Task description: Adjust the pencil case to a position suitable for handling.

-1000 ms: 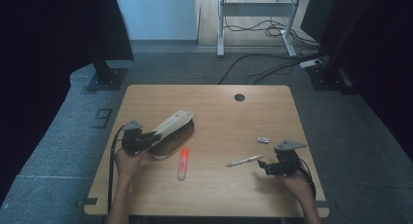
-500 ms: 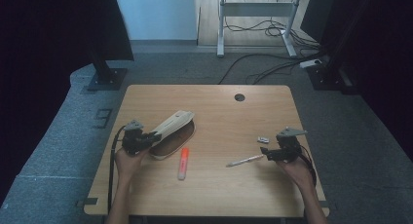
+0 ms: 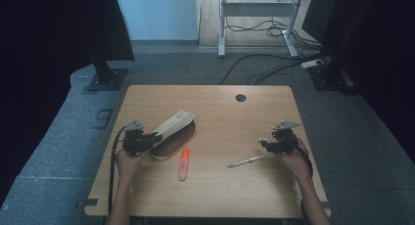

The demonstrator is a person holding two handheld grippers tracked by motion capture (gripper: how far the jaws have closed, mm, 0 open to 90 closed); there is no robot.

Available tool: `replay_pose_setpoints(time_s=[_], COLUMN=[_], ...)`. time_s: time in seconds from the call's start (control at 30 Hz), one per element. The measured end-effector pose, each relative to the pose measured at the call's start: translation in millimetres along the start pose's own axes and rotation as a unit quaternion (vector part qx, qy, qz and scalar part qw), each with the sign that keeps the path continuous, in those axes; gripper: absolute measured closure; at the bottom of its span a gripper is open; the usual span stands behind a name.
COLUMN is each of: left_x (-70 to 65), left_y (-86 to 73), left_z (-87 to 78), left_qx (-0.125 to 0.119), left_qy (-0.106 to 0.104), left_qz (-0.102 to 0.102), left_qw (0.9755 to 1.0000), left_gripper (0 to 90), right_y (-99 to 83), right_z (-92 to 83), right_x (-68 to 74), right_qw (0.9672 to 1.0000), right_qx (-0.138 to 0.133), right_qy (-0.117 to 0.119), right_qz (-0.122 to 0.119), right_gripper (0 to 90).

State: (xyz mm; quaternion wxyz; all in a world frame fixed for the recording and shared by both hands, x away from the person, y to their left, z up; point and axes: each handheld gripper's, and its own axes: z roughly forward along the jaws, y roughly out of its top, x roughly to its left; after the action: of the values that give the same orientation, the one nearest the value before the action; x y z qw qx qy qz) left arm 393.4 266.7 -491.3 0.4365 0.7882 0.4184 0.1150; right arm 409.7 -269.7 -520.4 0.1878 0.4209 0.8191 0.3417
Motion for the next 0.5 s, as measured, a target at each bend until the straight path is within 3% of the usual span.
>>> replay_pose_setpoints(time_s=[0.33,0.5], left_x=[-0.5,0.2], left_y=[-0.2,-0.3], left_z=[1.9,1.9], left_qx=[0.001,0.000], left_qy=[-0.002,-0.003], left_qz=[0.001,0.000], left_qw=[1.0000,1.0000], left_gripper=[74.1,74.1], right_y=[-0.6,-1.2], right_z=[14.7,18.9], right_x=[-12.0,-14.4], right_qw=[0.9997,0.9995], right_qx=[0.023,0.028], right_qy=[0.002,0.014], right_qz=[-0.002,-0.001], right_gripper=[41.1,45.7])
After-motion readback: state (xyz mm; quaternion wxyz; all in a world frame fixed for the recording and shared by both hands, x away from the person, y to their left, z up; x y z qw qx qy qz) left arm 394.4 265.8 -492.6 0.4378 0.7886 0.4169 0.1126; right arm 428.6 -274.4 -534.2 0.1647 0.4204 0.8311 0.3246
